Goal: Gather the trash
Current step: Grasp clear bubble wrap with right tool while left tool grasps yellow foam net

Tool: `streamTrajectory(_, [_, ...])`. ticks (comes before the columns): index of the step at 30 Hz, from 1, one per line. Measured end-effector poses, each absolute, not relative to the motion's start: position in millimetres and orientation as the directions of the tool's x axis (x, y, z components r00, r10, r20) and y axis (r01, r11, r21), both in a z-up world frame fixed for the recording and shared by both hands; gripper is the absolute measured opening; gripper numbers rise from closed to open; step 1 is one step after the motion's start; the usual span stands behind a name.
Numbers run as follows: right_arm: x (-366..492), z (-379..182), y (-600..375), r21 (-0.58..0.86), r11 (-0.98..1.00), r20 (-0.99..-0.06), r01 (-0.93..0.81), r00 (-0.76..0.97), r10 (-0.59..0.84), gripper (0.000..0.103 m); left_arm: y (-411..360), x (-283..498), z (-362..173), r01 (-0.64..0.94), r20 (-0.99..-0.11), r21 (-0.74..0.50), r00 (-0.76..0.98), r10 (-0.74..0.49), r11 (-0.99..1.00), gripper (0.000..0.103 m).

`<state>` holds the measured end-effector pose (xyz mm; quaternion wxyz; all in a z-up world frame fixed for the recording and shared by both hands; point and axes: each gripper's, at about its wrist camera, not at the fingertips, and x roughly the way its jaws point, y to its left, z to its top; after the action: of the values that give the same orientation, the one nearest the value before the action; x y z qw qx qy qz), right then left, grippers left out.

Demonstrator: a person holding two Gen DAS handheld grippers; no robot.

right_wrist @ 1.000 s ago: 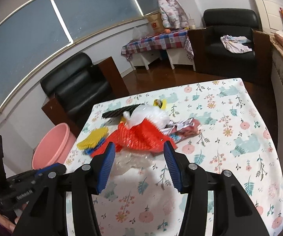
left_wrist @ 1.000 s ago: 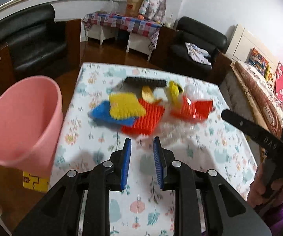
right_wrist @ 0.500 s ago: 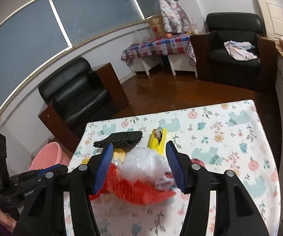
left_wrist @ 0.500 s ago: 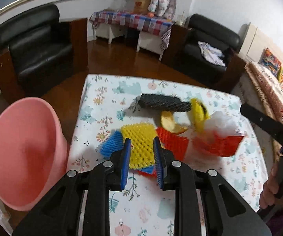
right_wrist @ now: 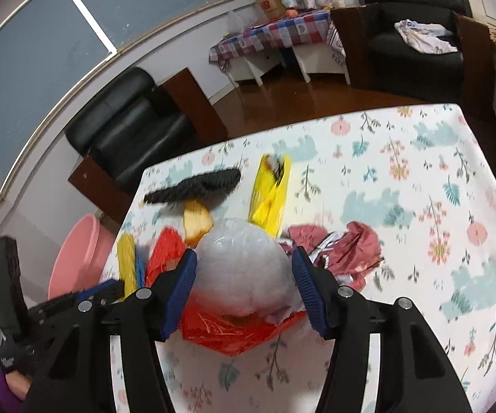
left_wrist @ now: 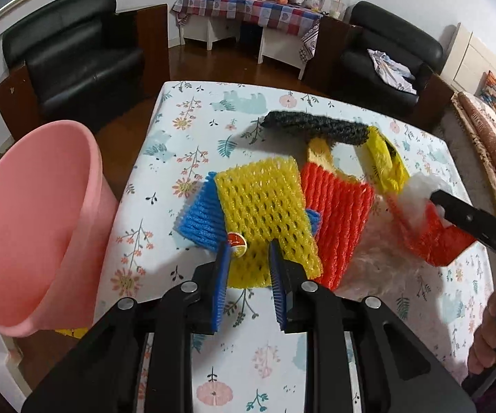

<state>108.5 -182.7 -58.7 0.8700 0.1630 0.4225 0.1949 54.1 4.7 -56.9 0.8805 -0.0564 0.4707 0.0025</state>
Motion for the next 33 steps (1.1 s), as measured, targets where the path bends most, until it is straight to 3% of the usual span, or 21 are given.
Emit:
streamTrajectory(14, [57,-55,-208,0.454,0.866,-0.646,-0.210,0.592,0.482,0.026,-7,39,-57,-0.078,-0.814,-0.074,0.581,-0.015,0.994,0.023])
streamTrajectory(17, [47,-39,-214,0.453,0.863,-0.615,-0.225,0.622,0.485,0.024,-8,34,-55,-0.063,-0.806,-0.098,0.590,-0.042,0.993,0.002])
streamTrajectory(26, [29,16,-227,0.482,0.831,-0.497,-0.278,0.694,0.521,0.023,-11,4,-15,-0.035,-0.722,-0.099,0.690,-0.048,0.995,0.000])
streamTrajectory(33, [27,68,-234,0.477,0.816,-0.413,-0.327,0.736,0.536,0.023,15,3,-2,-0.080,-0.719,-0.211,0.688,-0.099,0.974,0.000])
